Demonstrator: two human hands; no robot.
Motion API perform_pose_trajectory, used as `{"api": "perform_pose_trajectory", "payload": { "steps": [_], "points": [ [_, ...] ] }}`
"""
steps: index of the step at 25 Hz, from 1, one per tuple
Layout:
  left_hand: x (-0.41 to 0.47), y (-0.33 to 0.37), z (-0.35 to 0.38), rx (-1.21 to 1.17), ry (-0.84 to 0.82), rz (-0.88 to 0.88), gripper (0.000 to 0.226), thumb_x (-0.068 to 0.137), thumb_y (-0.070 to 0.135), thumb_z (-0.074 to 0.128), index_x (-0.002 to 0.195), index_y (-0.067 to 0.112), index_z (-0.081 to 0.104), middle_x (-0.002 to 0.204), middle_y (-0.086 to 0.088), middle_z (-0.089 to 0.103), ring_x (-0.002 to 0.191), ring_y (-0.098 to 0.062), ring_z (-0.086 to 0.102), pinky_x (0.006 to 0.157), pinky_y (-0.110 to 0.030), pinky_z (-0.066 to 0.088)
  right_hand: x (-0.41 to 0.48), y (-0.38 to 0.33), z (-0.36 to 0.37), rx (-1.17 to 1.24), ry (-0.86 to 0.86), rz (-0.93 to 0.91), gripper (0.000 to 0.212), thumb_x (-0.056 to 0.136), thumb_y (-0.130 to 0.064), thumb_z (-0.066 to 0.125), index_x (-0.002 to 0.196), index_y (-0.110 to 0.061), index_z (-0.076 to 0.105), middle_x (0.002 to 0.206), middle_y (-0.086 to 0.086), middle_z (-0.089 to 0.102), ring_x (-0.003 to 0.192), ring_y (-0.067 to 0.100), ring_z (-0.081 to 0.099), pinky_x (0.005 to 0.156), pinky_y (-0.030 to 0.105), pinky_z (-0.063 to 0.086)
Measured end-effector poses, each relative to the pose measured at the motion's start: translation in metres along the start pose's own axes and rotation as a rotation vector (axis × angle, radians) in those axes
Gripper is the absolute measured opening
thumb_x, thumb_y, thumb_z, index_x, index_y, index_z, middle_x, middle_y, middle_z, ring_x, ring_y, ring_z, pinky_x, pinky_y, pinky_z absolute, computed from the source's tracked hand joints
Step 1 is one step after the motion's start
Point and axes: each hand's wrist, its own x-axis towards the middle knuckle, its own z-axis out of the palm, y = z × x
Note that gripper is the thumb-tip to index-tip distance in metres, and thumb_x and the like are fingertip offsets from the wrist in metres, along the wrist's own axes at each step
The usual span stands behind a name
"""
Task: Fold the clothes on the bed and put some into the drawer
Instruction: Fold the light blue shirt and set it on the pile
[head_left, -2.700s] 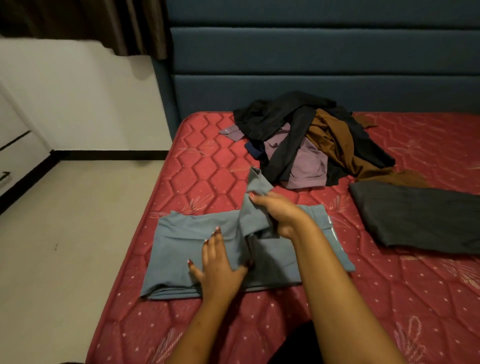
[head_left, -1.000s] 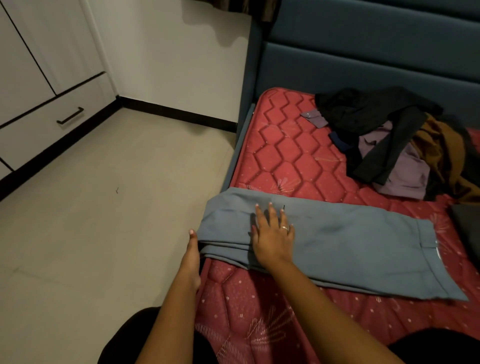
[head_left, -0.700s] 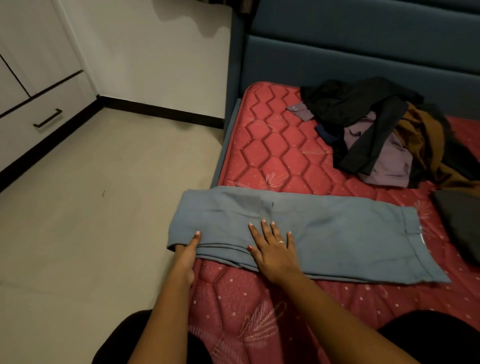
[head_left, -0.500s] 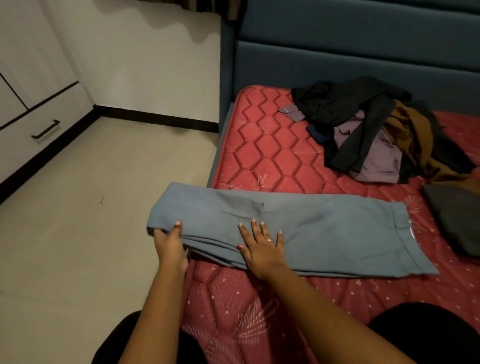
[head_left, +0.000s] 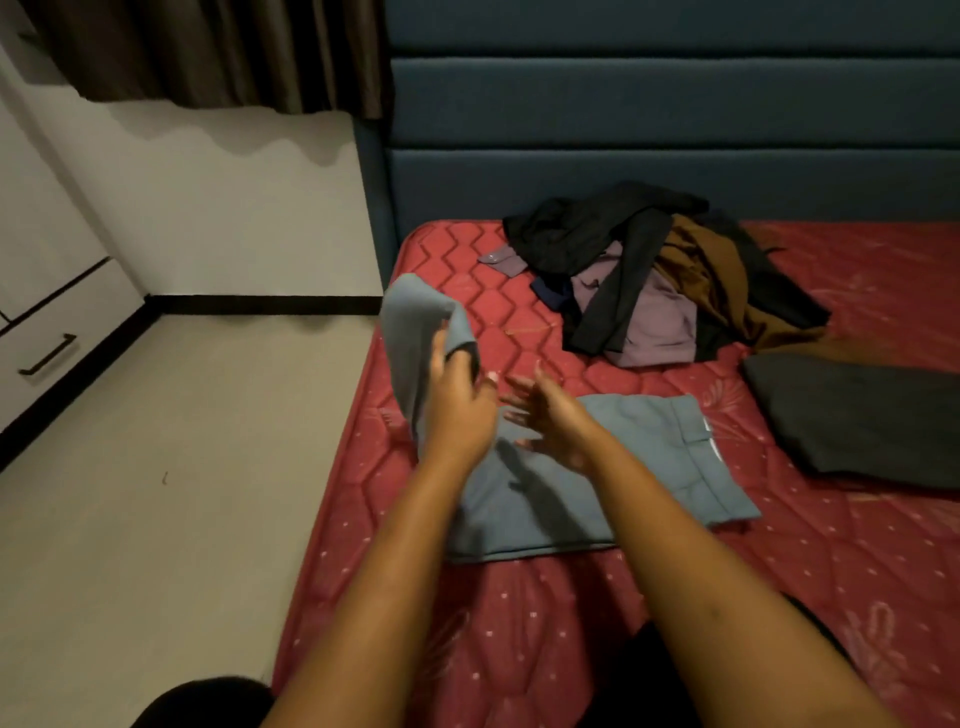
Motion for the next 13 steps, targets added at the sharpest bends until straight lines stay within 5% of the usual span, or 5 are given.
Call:
{"api": "perform_pose_trajectory", "payload": {
  "steps": [4, 8, 11, 13],
  "points": [
    [-0.039, 0.042, 0.116, 0.344, -0.4, 0.21, 0.065, 0.094, 0.014, 0.047, 0.152, 0.015, 0.02, 0.161, -0.005, -0.009, 0.148, -0.032, 0.003, 0.117, -0.05, 0.016, -0.025, -0.022, -0.122, 0.21, 0.111, -0.017, 0.064, 0.091, -0.069, 0.03, 0.128, -0.023, 0.057, 0.118, 0.004, 0.063, 0.099, 0.022, 0.058, 0.083, 0.038, 0.046],
    [-0.084, 0.028, 0.202, 0.74, -0.893, 0.093, 0.069, 0.093, 0.034, 0.056, 0.151, 0.026, 0.02, 0.159, -0.006, -0.02, 0.145, -0.042, -0.011, 0.115, -0.058, 0.003, -0.054, 0.037, -0.191, 0.035, 0.271, 0.322, 0.051, 0.085, -0.06, 0.055, 0.099, -0.012, 0.066, 0.083, 0.011, 0.066, 0.073, 0.024, 0.061, 0.069, 0.035, 0.047],
    [-0.101, -0.001, 0.226, 0.879, -1.015, 0.036, 0.081, 0.089, 0.035, 0.062, 0.153, 0.028, 0.013, 0.159, -0.006, -0.023, 0.143, -0.044, -0.017, 0.113, -0.06, -0.005, -0.048, 0.074, -0.202, -0.016, 0.368, 0.196, 0.037, 0.086, -0.023, 0.069, 0.12, -0.011, 0.061, 0.107, 0.014, 0.066, 0.086, 0.025, 0.063, 0.073, 0.035, 0.054],
    [-0.104, -0.009, 0.23, 0.896, -0.954, 0.105, 0.081, 0.09, 0.036, 0.06, 0.153, 0.028, 0.011, 0.158, -0.006, -0.024, 0.143, -0.044, -0.017, 0.113, -0.061, -0.004, -0.035, 0.073, -0.203, -0.103, 0.392, -0.033, 0.056, 0.081, 0.006, 0.067, 0.13, -0.016, 0.053, 0.118, 0.007, 0.063, 0.099, 0.021, 0.061, 0.077, 0.027, 0.054]
  ]
}}
